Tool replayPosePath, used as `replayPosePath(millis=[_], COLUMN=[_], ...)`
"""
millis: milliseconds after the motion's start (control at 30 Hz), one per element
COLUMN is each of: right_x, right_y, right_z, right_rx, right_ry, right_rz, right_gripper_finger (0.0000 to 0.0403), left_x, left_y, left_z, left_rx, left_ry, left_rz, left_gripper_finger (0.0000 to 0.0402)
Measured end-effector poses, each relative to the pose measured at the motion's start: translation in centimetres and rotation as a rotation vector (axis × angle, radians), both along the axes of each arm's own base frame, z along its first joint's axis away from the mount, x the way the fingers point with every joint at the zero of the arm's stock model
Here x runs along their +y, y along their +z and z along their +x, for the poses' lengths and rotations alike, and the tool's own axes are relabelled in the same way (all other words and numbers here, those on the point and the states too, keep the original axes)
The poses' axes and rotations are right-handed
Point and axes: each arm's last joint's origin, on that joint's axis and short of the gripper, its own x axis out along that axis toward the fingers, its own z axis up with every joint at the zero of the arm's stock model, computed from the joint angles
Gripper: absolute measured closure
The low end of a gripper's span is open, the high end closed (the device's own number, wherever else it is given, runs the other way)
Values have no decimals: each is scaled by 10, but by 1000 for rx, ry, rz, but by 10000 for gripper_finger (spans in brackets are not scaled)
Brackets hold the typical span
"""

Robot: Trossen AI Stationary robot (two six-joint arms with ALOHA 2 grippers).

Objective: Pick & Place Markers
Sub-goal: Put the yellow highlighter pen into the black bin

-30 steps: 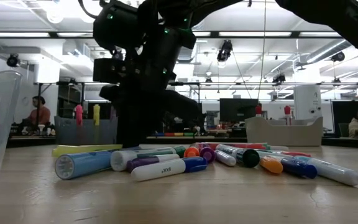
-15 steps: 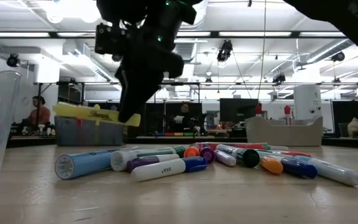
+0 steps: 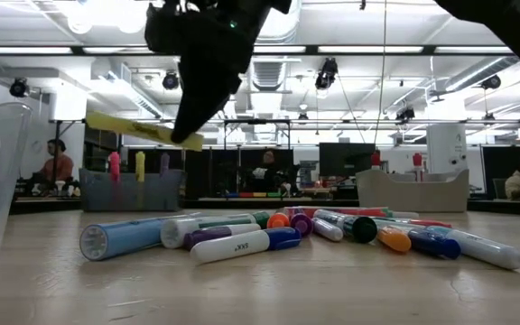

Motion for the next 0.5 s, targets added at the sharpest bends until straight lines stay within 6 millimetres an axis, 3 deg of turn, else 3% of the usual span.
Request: replayPosePath(millis=[500], right_x=[-2], right_y=[24], right_z=[15], right_rx=[-254], right_ry=[-168], right_rz=[-33], right_gripper_finger=[349], left_x=[29], left_y=[-9], left_z=[-43], left_rx=[171], left_ry=[95], left_rz=[-86], left_gripper_finger=[284])
